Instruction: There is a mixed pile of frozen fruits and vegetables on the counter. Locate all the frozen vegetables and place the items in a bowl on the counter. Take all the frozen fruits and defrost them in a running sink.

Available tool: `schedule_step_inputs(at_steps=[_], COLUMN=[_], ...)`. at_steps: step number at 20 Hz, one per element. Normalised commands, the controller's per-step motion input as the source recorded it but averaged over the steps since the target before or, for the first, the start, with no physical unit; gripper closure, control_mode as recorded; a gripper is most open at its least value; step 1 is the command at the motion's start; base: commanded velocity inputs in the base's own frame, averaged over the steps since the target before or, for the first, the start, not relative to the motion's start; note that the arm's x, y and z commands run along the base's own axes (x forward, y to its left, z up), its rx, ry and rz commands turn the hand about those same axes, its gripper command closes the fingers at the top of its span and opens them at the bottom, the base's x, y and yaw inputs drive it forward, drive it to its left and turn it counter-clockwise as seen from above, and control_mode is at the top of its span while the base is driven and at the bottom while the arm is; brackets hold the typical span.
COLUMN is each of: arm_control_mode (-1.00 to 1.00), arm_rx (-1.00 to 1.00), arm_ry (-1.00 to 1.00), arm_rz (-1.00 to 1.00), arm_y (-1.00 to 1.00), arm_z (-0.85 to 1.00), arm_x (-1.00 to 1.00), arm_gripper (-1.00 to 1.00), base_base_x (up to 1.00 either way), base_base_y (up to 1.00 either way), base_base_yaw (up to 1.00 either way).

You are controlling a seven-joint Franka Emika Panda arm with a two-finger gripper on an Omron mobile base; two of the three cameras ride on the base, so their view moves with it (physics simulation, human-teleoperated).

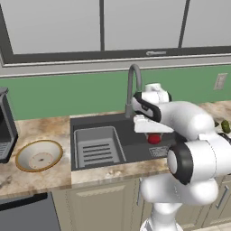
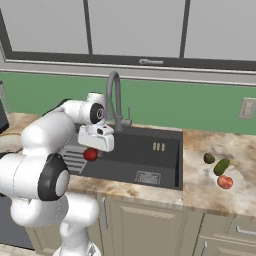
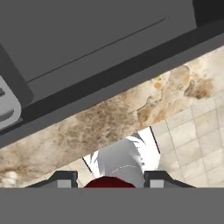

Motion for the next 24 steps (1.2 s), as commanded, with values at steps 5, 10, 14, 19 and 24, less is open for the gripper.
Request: schedule_step_inputs(at_steps=[5,10,14,19,24], arm_control_mode=[-1.00,-1.00,-1.00,-1.00,-1.00], arm_rx=[-0.03,-0.05,-0.08,-0.08,-0.06], arm_ry=[0.07,0.03,-0.03,0.00,0.00], arm_rz=[0.08,0.03,-0.07,-0.10,-0.13], arm_y=[1.00,1.00,0.93,0.89,0.85], arm_z=[-0.11,-0.07,-0.01,0.00,0.00], arm_x=[0.02,0.25,0.39,0.29,0.28], arm_gripper=[1.00,1.00,1.00,1.00,1.00], base_base_x=[0.00,0.00,0.00,0.00,0.00], base_base_y=[0.00,0.00,0.00,0.00,0.00], base_base_yaw=[0.00,0.00,0.00,0.00,0.00])
